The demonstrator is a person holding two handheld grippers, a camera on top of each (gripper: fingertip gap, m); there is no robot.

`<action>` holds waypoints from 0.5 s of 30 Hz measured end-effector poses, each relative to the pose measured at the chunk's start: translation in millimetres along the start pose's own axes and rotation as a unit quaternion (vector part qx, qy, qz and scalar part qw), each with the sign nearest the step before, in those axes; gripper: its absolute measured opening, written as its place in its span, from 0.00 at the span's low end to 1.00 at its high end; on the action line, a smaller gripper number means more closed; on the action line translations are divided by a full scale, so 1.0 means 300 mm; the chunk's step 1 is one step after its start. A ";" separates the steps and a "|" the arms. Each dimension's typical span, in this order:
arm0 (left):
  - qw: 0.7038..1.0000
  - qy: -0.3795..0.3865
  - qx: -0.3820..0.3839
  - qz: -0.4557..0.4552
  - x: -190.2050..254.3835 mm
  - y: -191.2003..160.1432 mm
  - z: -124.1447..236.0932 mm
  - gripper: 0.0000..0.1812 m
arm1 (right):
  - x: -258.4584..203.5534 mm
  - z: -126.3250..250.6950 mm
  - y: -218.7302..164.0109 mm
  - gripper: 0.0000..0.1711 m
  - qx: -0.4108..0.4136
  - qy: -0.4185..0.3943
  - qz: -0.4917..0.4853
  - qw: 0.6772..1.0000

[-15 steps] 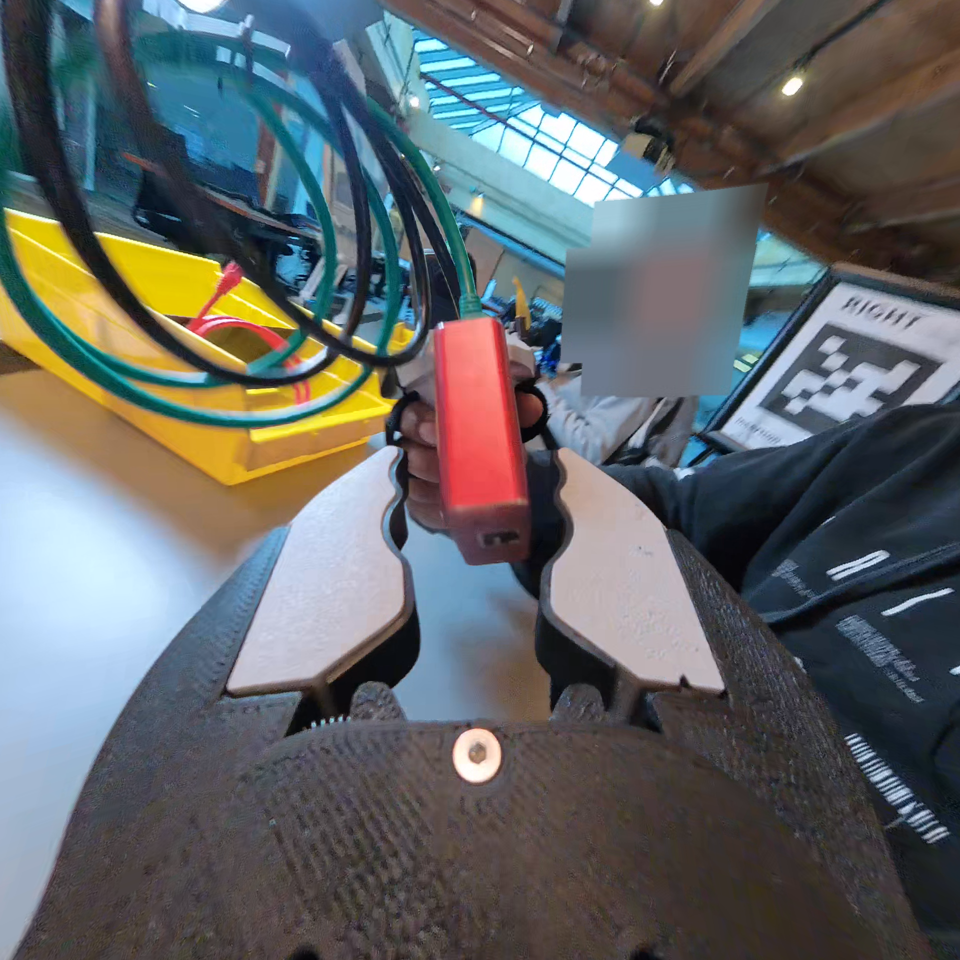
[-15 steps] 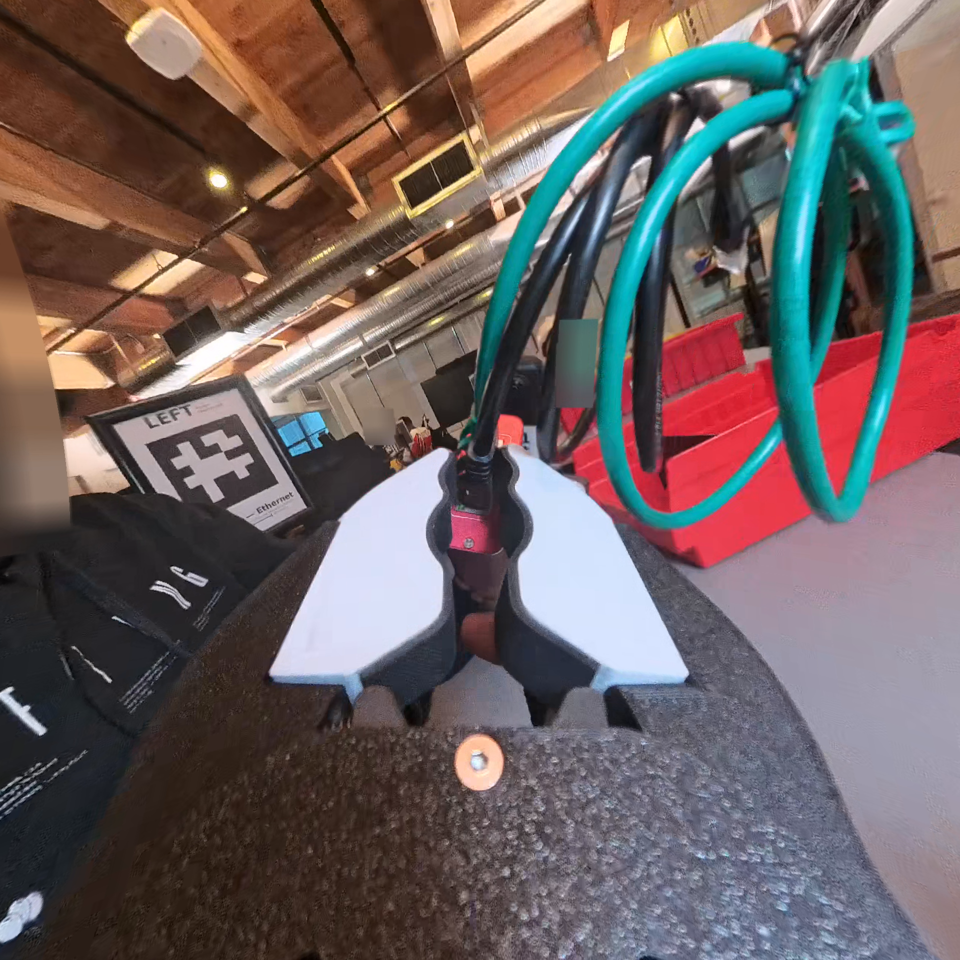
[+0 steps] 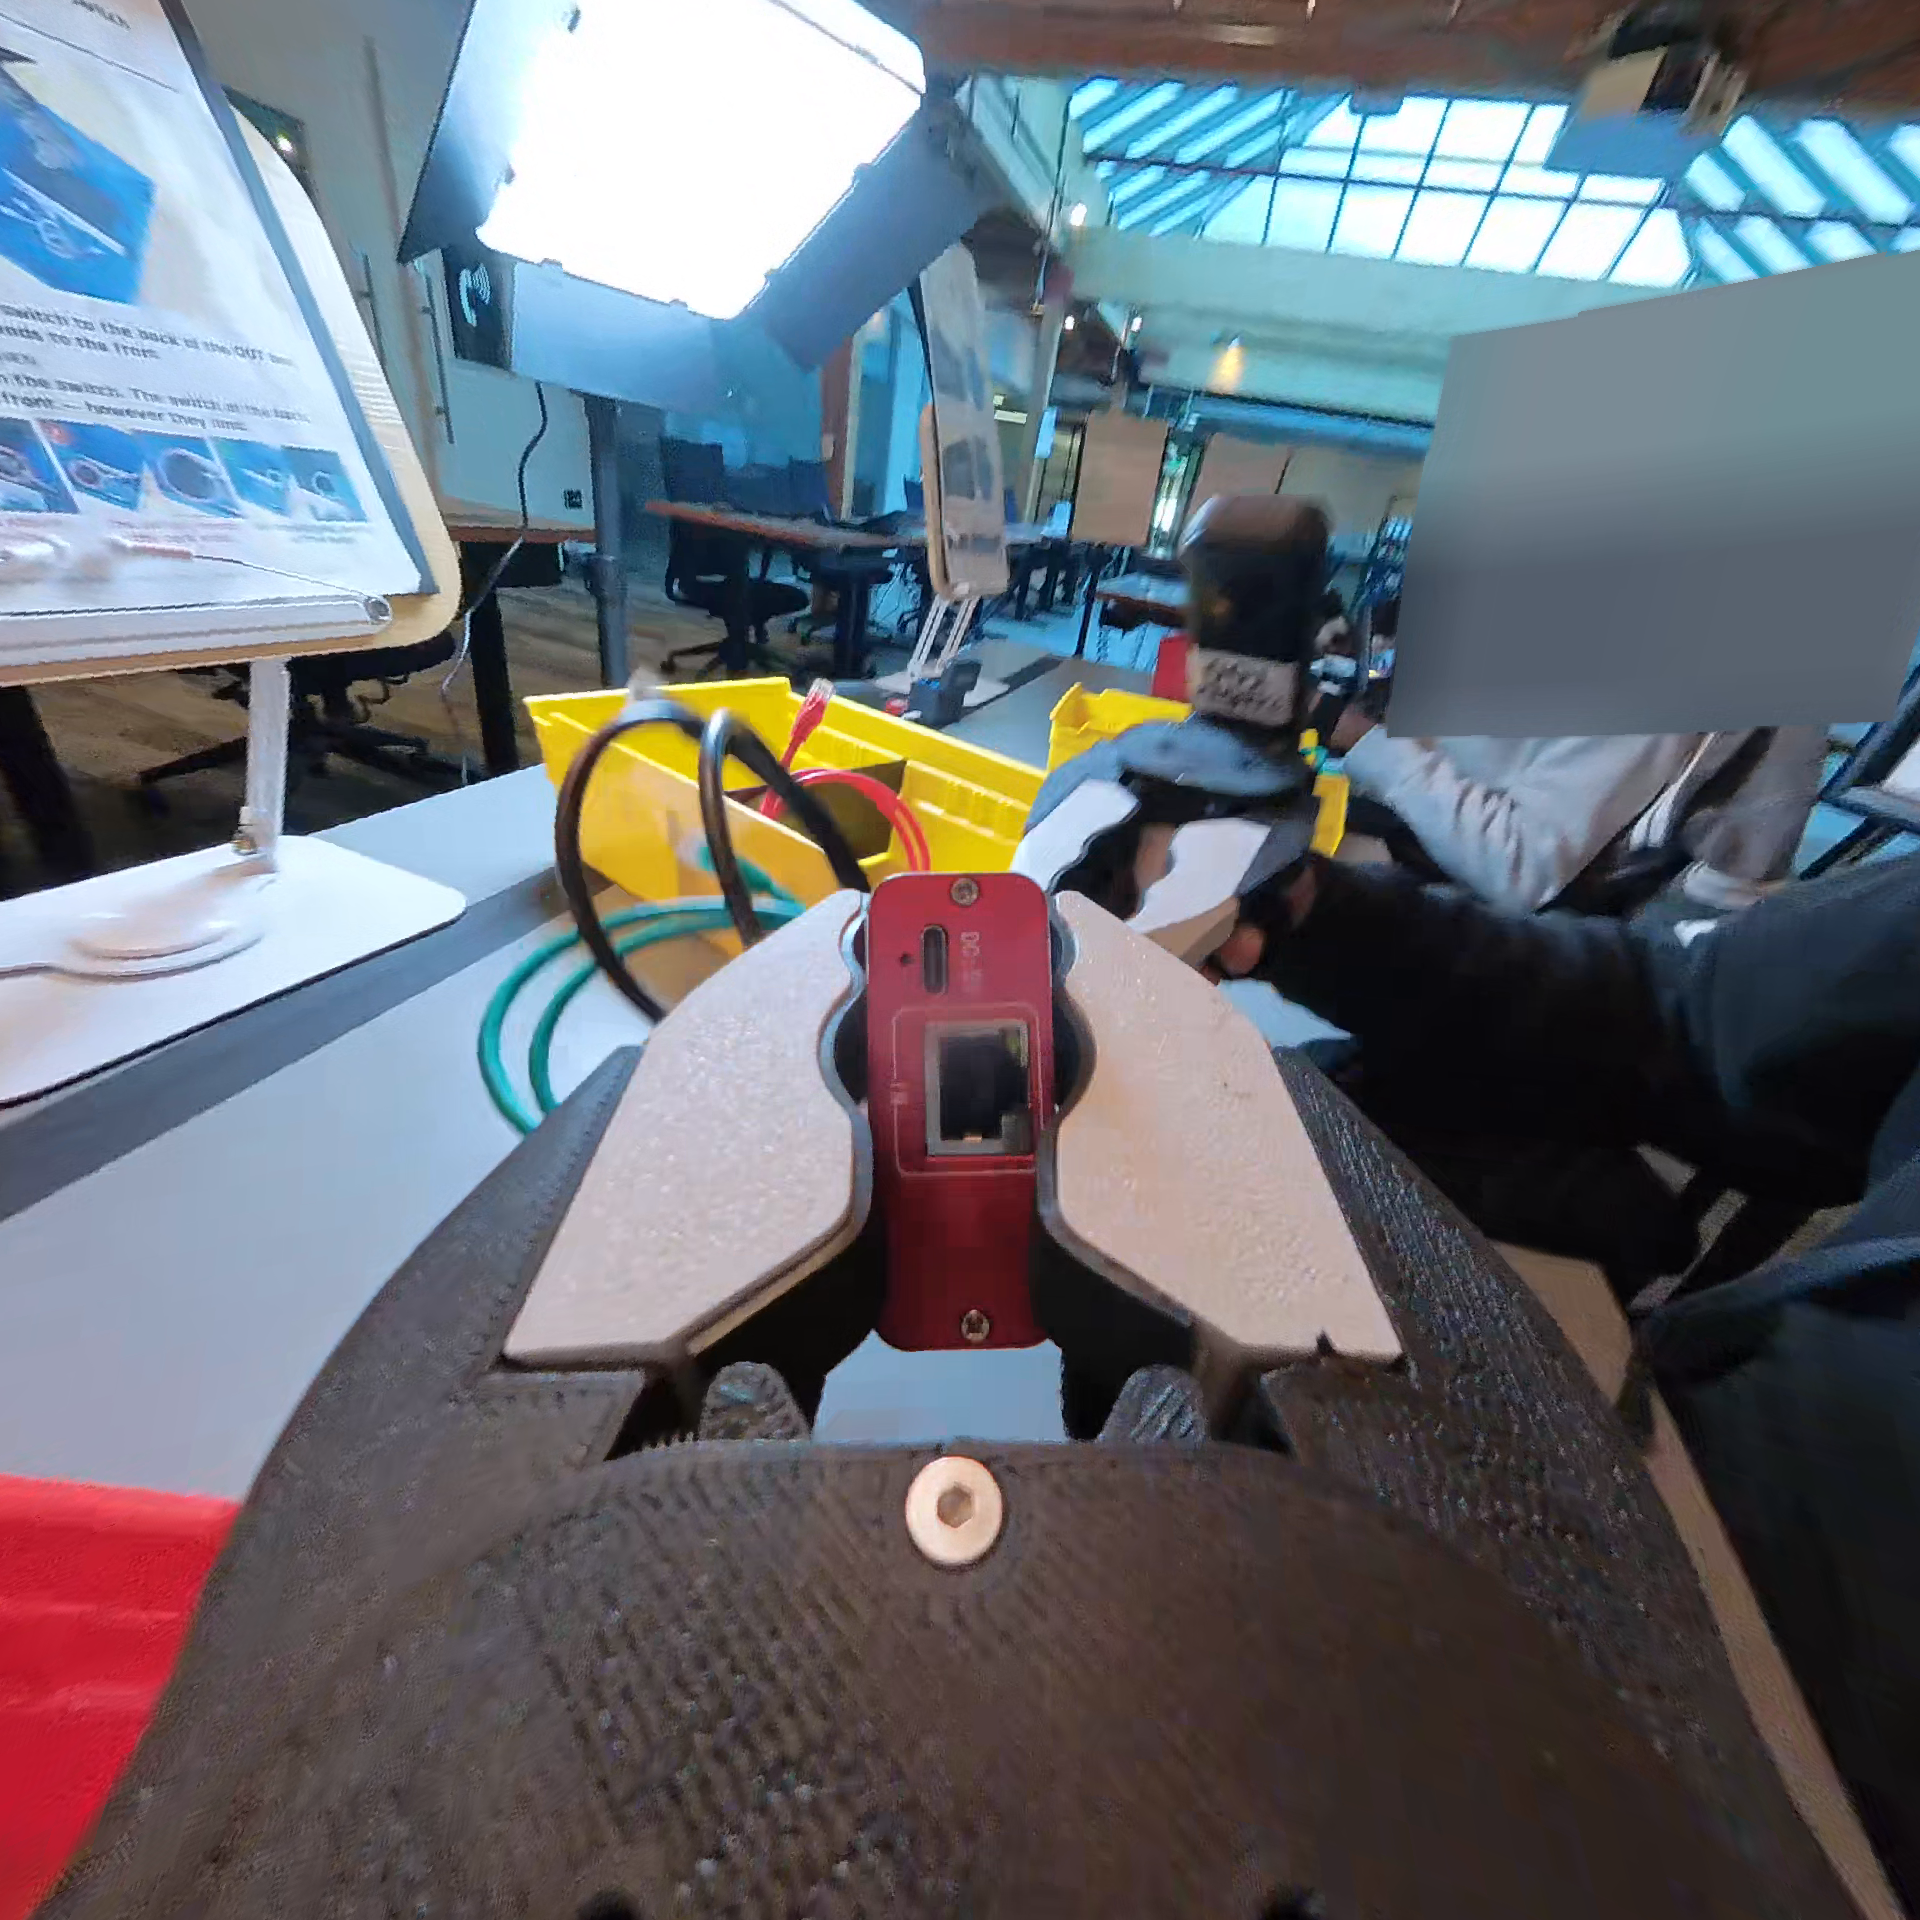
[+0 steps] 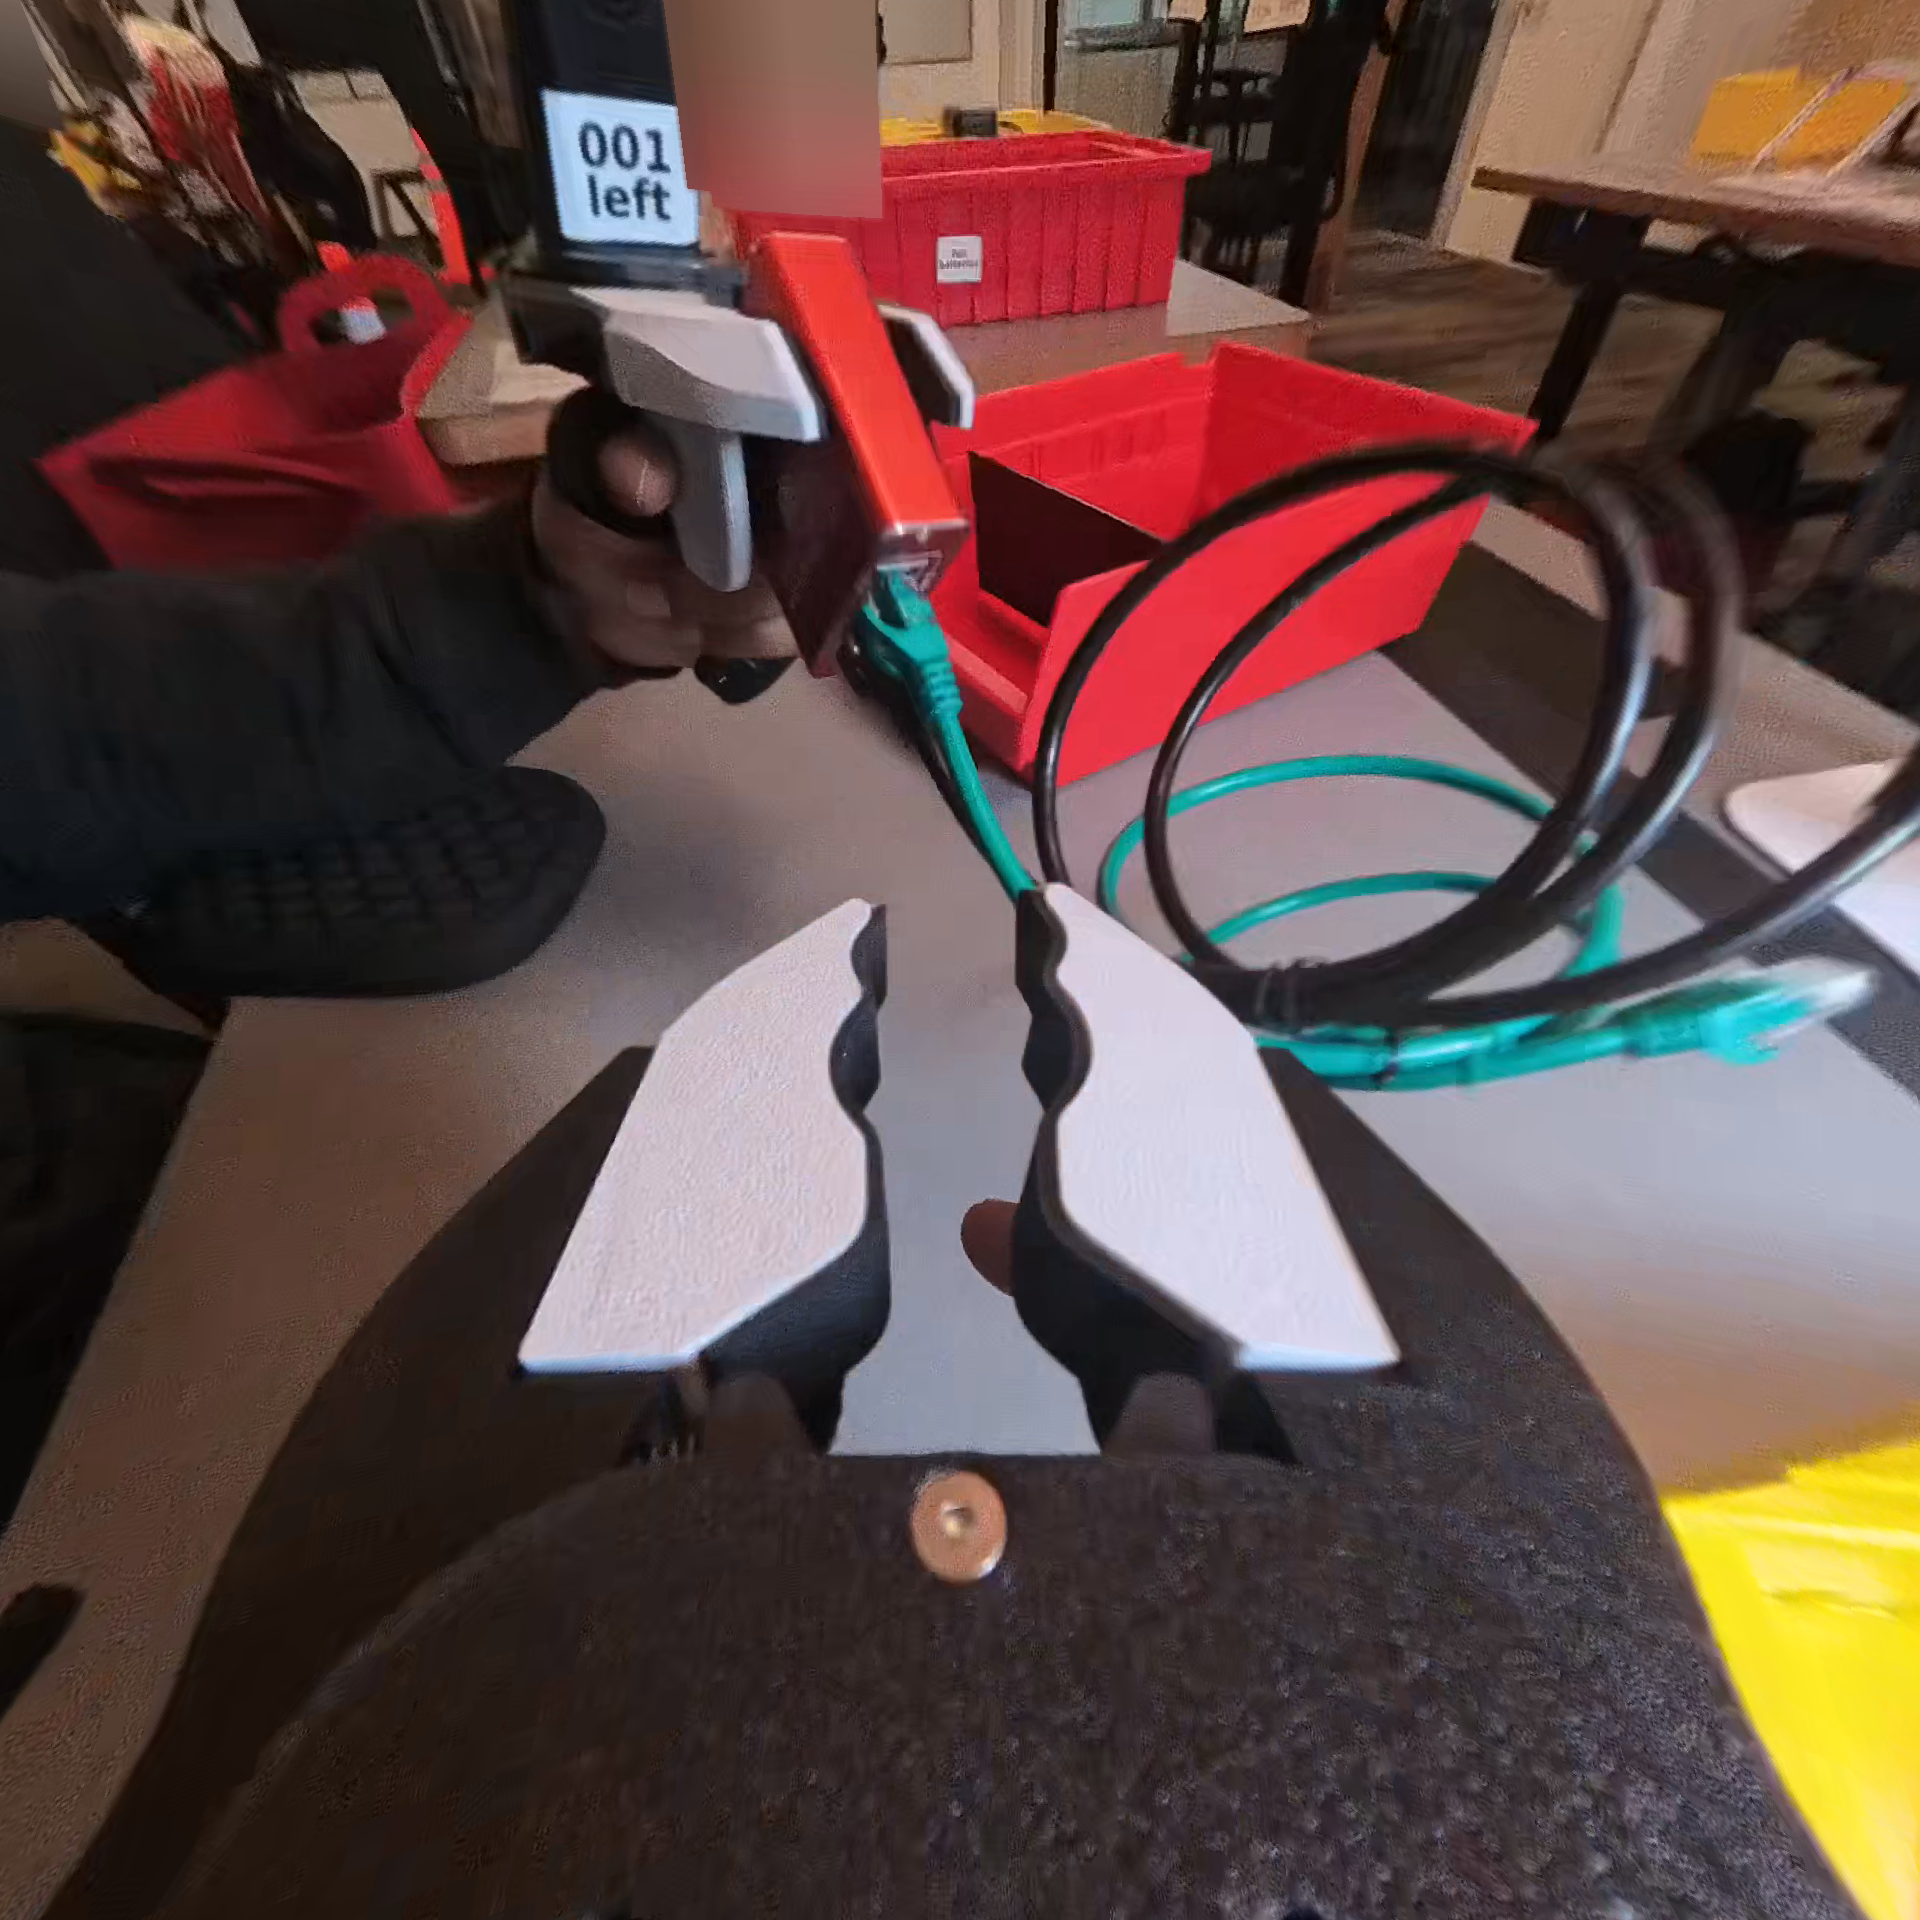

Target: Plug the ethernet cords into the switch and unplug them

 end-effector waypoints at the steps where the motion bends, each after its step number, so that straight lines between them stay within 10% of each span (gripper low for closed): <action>1: 1.000 0.000 -0.009 -0.011 0.000 -0.001 0.001 0.16 | -0.014 0.007 0.019 0.14 -0.004 -0.007 0.026 1.000; 11: 0.990 -0.085 -0.090 -0.073 0.176 -0.058 -0.079 0.16 | -0.138 -0.140 -0.051 0.06 -0.036 0.055 0.087 0.994; 15: 0.995 -0.073 -0.011 -0.060 0.171 0.008 -0.068 0.17 | -0.157 -0.116 -0.001 0.05 0.014 0.082 0.051 0.995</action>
Point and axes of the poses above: each gripper's, where its closed fingertips meet, z back along the fingers, y out of its top, x = y × z across the jaws, the point moved 2 cm from there along z, back along the fingers, and after that the axes turned 6 degrees about x, right-handed, at the moved point
